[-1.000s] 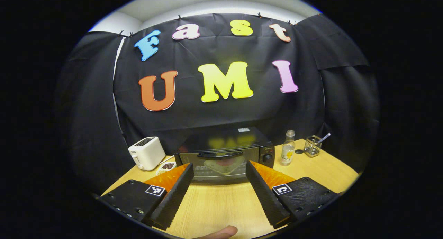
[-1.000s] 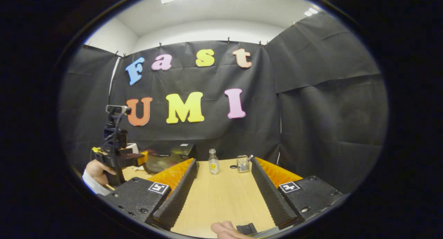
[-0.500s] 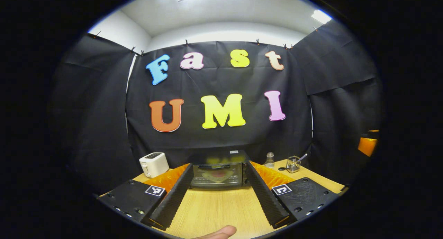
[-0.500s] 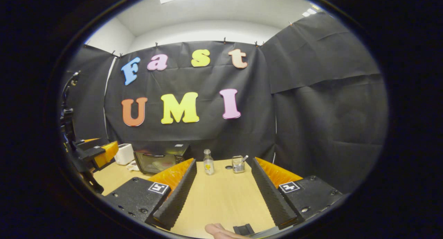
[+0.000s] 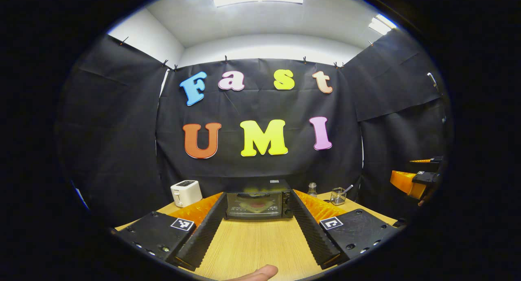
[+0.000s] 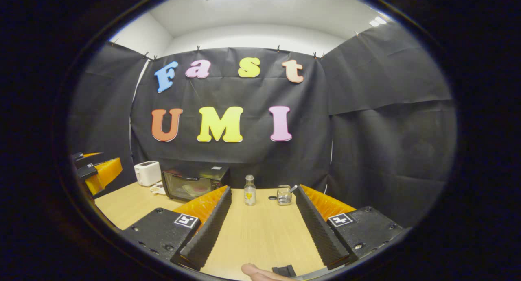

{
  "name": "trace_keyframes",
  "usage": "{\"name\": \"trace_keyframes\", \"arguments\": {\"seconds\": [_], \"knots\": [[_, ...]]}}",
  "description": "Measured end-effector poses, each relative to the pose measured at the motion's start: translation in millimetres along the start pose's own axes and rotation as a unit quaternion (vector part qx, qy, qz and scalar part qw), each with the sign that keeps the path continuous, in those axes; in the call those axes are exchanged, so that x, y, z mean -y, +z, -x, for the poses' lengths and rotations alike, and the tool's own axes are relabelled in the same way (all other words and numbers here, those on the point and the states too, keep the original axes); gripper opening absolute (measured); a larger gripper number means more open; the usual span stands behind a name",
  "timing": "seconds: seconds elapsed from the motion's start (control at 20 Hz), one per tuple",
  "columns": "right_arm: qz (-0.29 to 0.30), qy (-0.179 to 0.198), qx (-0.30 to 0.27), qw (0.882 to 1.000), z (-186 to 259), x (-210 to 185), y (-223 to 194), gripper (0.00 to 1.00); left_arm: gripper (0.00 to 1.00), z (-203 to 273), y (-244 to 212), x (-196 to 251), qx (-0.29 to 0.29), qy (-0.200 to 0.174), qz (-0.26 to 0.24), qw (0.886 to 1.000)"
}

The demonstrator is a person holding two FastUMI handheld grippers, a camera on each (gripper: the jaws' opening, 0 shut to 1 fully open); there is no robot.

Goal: Open the electric oven with the left hand, put the food in, and close the electric oven.

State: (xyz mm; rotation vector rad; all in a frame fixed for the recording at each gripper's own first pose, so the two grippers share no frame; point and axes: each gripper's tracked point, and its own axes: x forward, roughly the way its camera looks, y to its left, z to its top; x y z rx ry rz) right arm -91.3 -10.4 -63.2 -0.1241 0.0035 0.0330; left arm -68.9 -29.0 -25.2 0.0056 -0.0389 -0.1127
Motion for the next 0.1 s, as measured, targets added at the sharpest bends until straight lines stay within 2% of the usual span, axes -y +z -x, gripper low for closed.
{"name": "trace_keyframes", "arguments": {"seconds": [0.1], "knots": [[0.010, -0.005, 0.013, 1.000, 5.6, 2.2, 6.9, 0.96, 0.96, 2.6, 9.2, -0.1, 0.009, -0.004, 0.002, 1.000]]}}
